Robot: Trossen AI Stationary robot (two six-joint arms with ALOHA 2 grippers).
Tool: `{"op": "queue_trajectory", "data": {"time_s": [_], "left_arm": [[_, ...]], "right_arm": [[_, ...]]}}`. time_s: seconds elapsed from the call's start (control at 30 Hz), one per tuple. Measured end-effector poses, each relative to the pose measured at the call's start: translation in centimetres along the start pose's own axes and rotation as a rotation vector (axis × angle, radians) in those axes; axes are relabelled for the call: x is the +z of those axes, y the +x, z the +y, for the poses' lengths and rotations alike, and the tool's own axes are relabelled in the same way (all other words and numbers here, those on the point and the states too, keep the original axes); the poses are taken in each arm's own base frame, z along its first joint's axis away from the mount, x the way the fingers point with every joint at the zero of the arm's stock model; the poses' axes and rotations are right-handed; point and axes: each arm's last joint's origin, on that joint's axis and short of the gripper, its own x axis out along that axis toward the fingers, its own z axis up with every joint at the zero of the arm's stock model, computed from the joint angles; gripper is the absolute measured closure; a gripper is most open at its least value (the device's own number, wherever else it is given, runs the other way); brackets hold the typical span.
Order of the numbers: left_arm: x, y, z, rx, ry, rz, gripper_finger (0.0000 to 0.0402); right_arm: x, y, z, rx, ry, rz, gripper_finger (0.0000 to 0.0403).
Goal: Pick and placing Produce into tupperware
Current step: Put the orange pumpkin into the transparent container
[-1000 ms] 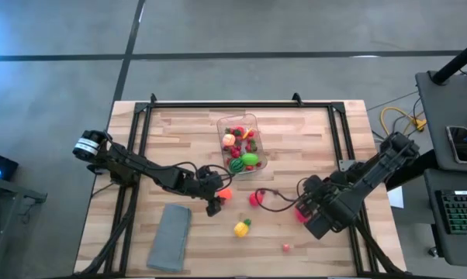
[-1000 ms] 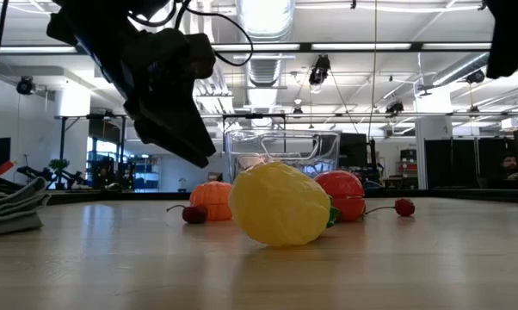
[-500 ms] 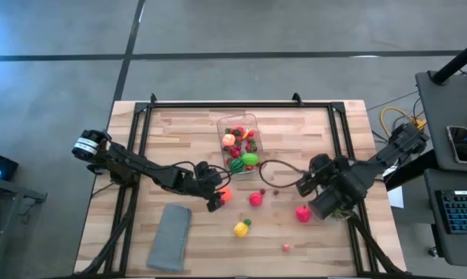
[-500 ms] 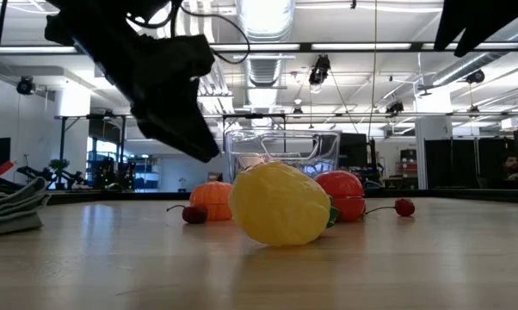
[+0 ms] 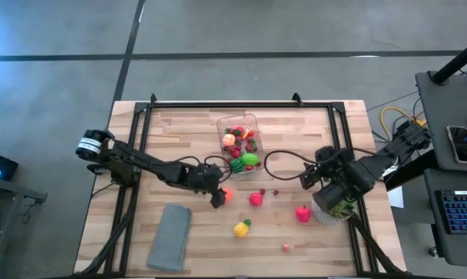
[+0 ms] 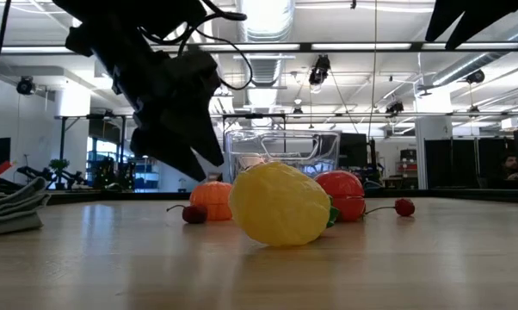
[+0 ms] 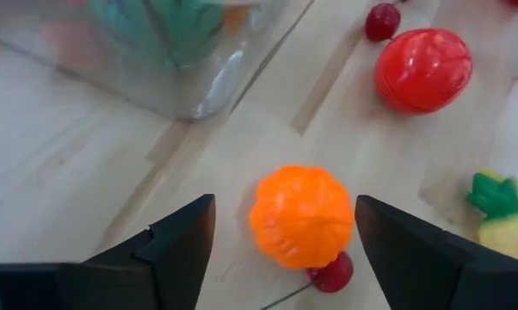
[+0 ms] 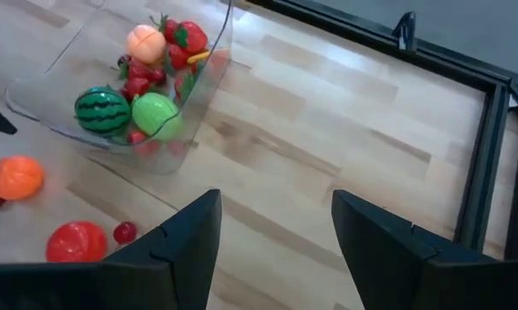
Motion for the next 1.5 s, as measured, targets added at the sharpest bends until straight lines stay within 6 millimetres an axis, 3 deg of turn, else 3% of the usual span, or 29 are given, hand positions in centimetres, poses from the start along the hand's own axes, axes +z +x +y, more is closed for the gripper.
{"op": "queue_trajectory", "data": {"time_s": [0.1, 0.27, 0.37, 0.6, 0.9, 1.5], "left_arm": [[0.3, -0.2, -0.2, -0.011, 0.087, -0.016, 0.012], [0.0, -0.7, -1.5, -0.053, 0.456, -0.023, 0.0103], [-0.3, -0.6, -1.7, -0.058, 0.573, -0.019, 0.0102], [-0.3, -0.5, -1.5, -0.049, 0.541, -0.018, 0.0101], [-1.0, 2.1, -1.7, -0.028, 0.542, 0.043, 0.0101], [-1.4, 4.1, -1.5, 0.042, 0.507, 0.051, 0.0102]], "right_arm": [[0.0, 0.2, 0.0, -0.009, -0.014, 0.0, 0.0188], [-0.1, 0.5, 0.0, -0.025, -0.022, 0.0, 0.0188], [-0.2, 0.6, 0.0, -0.03, -0.024, 0.0, 0.0188], [-0.5, 1.0, -0.1, -0.045, -0.033, -0.001, 0.0188], [-1.4, 1.9, -0.4, -0.083, -0.013, 0.005, 0.0188], [-1.9, 2.4, -0.6, -0.104, -0.039, 0.02, 0.0188]]}}
